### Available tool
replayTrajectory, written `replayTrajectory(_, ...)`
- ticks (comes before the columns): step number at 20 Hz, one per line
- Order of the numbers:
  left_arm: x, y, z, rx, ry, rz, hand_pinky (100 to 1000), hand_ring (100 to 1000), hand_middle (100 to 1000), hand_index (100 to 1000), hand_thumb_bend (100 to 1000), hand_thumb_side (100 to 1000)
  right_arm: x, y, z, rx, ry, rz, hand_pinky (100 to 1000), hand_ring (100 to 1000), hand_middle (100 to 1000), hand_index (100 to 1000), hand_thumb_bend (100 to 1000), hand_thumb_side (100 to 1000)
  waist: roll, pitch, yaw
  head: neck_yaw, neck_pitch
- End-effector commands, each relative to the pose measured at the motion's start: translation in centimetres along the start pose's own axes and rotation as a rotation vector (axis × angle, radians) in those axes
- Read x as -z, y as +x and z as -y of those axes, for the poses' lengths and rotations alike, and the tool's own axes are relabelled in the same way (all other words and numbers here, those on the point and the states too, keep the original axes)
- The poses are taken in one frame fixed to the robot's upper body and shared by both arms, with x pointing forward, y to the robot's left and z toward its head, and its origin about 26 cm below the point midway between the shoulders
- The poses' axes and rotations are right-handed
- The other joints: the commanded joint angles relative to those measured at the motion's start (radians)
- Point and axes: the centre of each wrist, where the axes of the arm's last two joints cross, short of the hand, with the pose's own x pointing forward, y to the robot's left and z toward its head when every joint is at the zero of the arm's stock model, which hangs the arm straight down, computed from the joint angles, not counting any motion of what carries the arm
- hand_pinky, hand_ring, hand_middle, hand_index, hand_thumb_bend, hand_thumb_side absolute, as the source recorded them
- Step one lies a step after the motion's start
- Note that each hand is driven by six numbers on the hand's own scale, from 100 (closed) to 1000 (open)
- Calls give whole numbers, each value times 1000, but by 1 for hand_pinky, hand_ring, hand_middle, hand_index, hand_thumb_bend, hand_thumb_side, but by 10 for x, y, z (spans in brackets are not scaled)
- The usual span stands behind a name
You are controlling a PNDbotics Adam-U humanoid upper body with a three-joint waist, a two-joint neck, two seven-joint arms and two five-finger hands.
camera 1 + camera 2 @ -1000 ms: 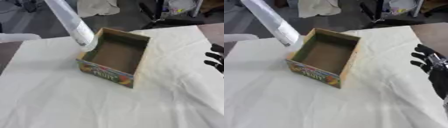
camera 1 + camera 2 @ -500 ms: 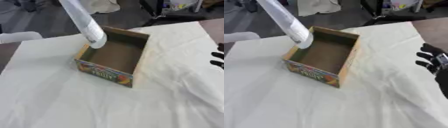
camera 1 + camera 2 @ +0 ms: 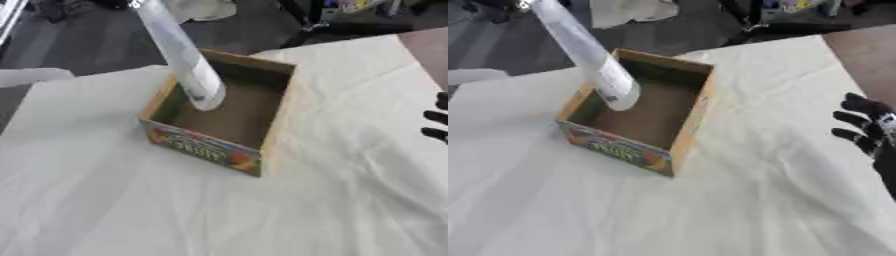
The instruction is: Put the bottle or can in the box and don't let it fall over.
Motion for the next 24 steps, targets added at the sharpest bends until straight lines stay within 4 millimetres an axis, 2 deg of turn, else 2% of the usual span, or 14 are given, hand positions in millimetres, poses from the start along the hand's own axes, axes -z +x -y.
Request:
replayTrajectory(1,1,5,-5,28,9,10,487,225,290,371,100,100,5,11,0,-23,21,35,853,921,1000,795,100,805,-5,-15,-5,10,-20)
replayTrajectory(10,13,6,16,38,-17,7,516,302,367,455,100,100,7,11,-2,-15,27,36,854,920,1000,795,100,822,-3,-4,-22,18,-26)
replayTrajectory(14,15,6,21,28,-33,10,578,418,471,566,100,100,7,11,-3,-7,25,33,854,919,1000,795,100,828,-3,-2,-24,17,-23)
replayTrajectory(15,15,6,22,23,-36,12,598,458,499,595,103,133,7,11,-3,-6,25,34,854,919,1000,795,100,828,-3,-2,-24,16,-23)
replayTrajectory(17,14,5,23,15,-31,21,675,593,613,681,185,324,8,11,-3,-3,27,35,854,919,1000,795,100,828,-4,-3,-23,15,-21)
replayTrajectory(19,14,4,23,9,-19,26,718,706,702,752,256,466,8,12,-4,1,28,37,854,919,1000,795,100,828,-5,-5,-22,15,-20)
replayTrajectory(20,13,3,23,7,-11,26,763,775,754,782,275,510,8,12,-4,3,27,38,854,919,1000,795,100,831,-6,-6,-22,14,-19)
replayTrajectory(24,12,1,23,-7,24,30,851,876,838,854,365,661,9,12,-4,11,31,37,854,919,1000,795,100,833,-8,-11,-18,10,-19)
